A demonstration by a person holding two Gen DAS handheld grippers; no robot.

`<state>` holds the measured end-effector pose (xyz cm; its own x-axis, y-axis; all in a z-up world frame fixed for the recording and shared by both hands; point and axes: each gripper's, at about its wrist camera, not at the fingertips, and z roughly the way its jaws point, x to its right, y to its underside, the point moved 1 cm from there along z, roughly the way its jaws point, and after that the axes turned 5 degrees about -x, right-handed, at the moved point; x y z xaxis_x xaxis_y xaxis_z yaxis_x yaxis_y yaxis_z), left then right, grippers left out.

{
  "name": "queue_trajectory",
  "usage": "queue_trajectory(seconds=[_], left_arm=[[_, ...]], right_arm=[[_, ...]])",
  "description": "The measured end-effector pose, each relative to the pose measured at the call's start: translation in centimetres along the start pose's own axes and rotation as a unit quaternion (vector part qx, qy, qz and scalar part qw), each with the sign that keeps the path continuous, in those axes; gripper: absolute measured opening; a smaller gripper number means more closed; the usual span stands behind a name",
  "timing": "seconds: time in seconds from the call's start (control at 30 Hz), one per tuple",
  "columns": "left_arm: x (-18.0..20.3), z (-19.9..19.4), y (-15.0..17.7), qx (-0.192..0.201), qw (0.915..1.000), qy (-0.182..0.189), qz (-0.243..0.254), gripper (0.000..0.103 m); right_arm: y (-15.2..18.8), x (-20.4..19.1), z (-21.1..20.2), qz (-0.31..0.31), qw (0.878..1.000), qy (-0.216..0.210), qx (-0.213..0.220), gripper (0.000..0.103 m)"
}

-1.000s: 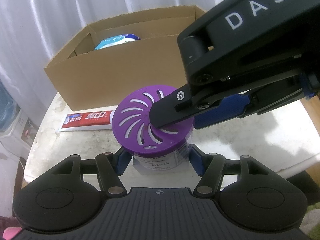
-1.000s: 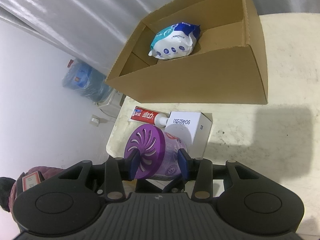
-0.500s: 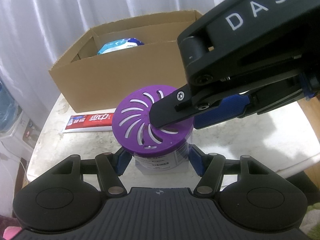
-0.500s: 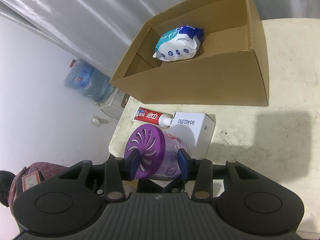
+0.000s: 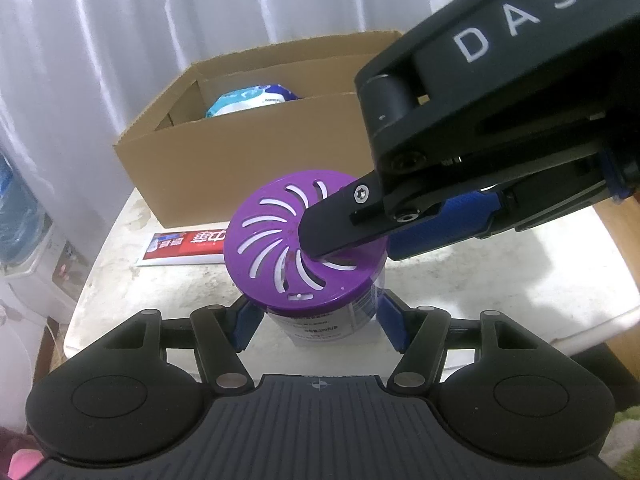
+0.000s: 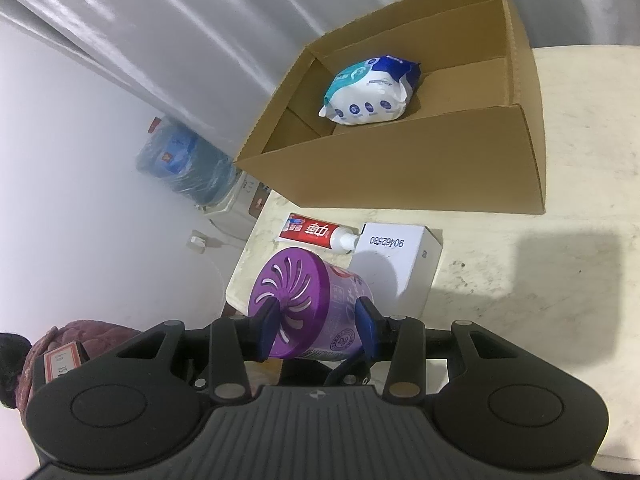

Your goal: Organize objects

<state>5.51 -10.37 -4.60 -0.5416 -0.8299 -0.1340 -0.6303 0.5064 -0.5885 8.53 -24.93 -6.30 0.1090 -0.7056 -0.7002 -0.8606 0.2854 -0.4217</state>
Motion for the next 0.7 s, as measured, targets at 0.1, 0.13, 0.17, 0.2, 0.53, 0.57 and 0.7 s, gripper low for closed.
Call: queue_trajectory(seconds=[0.1,0.13,0.17,0.2,0.53,0.57,0.7], left_arm=[[0.12,-0.19,0.08,0.002,1.0000,-0.001,0.001,0.062],[0.18,-0.22,0.07,0.003,1.0000,-0.002,0.001,0.062],[0.23,-0.24,0.09,0.003,1.0000,-0.002,0.002,0.062],[0.26,-0.17,0.14,0.004,1.0000,-0.002,0.003,0.062],[0.23,-0.31,0.46,0.008,0.9999,-0.003,0.008,0.062],[0.24,-0.28,0.47,0.008,0.9999,-0.003,0.008,0.062],[0.21,-0.15,0.56,0.008,0.9999,-0.004,0.011,0.062]], right_arm=[[0.12,-0.08,-0.11,-0.002,1.000,-0.001,0.002,0.045],[0.16,-0.06,-0.16,-0.002,1.000,-0.002,0.002,0.045],[0.22,-0.05,-0.23,-0.001,1.000,-0.003,0.003,0.045],[0.26,-0.03,-0.29,-0.002,1.000,-0.003,0.004,0.045],[0.44,0.20,-0.61,-0.001,1.000,-0.008,0.008,0.045],[0.45,0.22,-0.64,-0.001,1.000,-0.009,0.008,0.045],[0.51,0.25,-0.74,0.000,1.000,-0.011,0.010,0.045]])
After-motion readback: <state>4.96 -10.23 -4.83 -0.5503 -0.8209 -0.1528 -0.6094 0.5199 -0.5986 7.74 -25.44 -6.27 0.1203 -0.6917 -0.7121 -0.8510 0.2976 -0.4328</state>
